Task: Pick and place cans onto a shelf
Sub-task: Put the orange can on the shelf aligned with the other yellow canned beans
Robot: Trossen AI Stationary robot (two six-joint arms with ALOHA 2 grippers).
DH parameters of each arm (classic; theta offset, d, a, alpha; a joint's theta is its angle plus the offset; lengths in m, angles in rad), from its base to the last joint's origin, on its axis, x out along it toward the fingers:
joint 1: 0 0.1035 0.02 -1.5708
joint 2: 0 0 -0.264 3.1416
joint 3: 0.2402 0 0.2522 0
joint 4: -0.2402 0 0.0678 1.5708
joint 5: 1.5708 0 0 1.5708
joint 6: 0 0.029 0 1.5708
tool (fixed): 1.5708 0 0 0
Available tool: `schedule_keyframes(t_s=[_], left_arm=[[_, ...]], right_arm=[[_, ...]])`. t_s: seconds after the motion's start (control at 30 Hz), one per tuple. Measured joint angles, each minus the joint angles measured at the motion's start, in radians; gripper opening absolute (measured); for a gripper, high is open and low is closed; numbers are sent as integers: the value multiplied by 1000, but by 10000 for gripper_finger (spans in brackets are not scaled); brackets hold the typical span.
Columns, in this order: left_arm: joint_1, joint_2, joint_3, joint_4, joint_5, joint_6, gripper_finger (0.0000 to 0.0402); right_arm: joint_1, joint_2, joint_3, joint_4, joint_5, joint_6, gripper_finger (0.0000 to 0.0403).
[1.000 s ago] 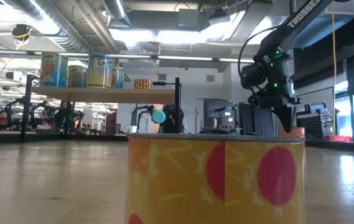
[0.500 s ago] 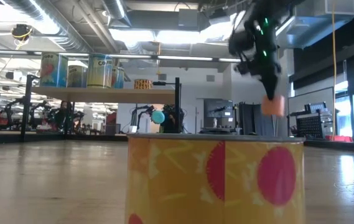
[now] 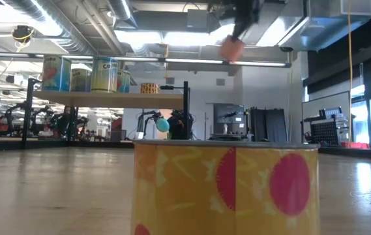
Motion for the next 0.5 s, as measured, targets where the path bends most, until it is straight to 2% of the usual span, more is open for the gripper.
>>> schedule_keyframes(t_s=[0.37, 0.5], left_arm=[[0, -12, 0, -31, 0, 13, 0], [0, -34, 0, -35, 1, 19, 0]], right_arm=[[130, 227, 373, 2, -21, -38, 6], [150, 277, 356, 73, -68, -79, 6]])
